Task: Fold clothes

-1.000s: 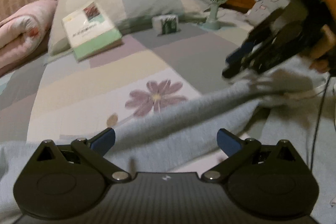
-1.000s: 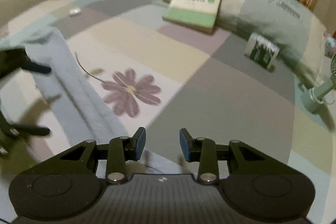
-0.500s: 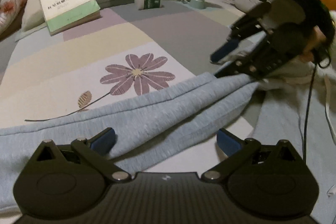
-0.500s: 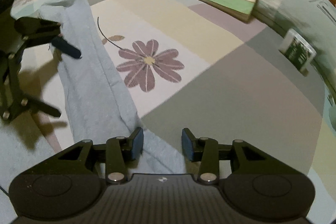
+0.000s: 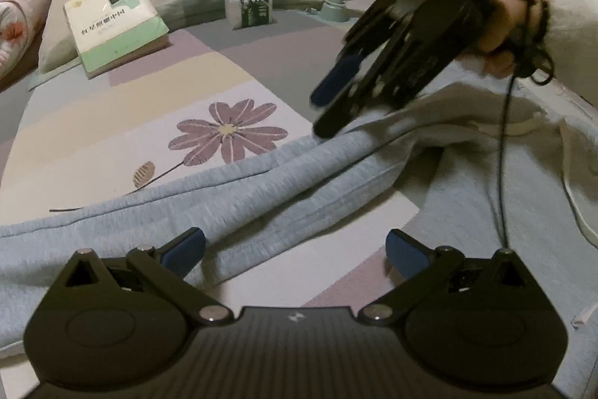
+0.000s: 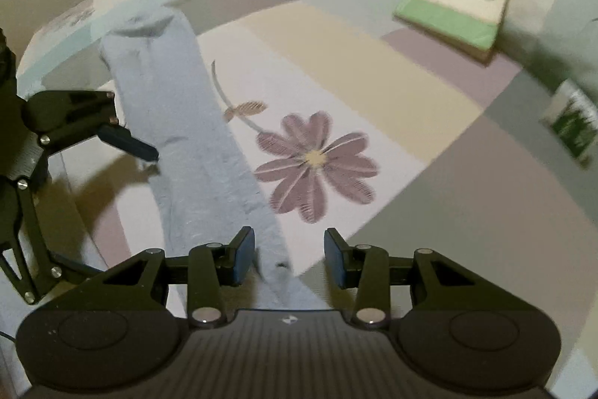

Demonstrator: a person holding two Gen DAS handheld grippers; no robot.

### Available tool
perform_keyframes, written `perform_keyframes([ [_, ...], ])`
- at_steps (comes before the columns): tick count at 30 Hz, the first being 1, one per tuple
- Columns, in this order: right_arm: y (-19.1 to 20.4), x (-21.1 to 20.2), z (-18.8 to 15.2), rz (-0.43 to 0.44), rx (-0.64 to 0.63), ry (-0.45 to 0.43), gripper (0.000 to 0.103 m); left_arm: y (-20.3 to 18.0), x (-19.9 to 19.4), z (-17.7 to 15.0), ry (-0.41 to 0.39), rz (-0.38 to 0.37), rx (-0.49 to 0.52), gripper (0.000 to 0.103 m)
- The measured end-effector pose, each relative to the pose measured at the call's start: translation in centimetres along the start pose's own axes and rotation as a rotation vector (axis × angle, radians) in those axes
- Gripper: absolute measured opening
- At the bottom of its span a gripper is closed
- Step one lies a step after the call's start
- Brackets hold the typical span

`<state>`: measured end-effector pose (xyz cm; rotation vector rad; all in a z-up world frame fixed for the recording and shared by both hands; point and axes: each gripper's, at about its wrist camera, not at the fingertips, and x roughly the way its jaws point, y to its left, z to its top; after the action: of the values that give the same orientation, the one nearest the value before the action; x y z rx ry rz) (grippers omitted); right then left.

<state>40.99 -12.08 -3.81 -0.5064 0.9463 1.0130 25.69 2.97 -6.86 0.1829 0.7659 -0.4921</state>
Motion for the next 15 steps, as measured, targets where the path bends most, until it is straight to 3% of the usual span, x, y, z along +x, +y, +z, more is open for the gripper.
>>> perform_keyframes([
  [5,1.1,1.9,-0.2,0.002,-0.016,0.04,0.041,-0.4,0.1,-0.1,0.002,-0.011,0.012,0.102],
  [7,1.7,1.7,-0.1,0.008,-0.04,0.028,0.008,-0.6,0.2,-0.2,0.005,-0.008,0.017,0.102],
  [15,-0.9,0.8,1.9,-0.091,0.024,-0.053,0.007,-0.2,0.0,-0.2,-0.003,-0.005,0.002,0.102],
])
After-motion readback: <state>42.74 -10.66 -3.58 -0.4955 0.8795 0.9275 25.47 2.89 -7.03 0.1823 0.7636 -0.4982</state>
